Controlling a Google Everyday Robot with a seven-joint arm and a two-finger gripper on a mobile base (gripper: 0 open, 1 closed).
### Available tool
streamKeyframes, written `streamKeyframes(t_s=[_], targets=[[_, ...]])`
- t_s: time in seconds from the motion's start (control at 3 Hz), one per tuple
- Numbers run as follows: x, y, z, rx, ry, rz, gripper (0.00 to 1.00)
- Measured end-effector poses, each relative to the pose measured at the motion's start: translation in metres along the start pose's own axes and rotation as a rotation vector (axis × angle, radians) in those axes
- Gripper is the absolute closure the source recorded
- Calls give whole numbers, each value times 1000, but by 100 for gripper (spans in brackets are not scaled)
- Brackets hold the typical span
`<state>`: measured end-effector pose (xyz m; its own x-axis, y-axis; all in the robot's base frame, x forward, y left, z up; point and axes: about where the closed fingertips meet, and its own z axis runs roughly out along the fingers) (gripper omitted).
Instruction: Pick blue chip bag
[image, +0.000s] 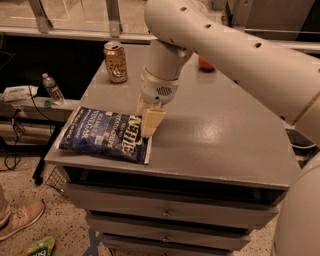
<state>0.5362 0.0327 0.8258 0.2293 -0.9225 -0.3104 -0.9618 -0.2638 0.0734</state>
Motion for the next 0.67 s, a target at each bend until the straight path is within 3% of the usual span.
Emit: streamKeyframes(t_s=[0.33,0.67], targets=[[0,0,-2,0,0,0,95],[3,-8,-10,20,9,8,100]])
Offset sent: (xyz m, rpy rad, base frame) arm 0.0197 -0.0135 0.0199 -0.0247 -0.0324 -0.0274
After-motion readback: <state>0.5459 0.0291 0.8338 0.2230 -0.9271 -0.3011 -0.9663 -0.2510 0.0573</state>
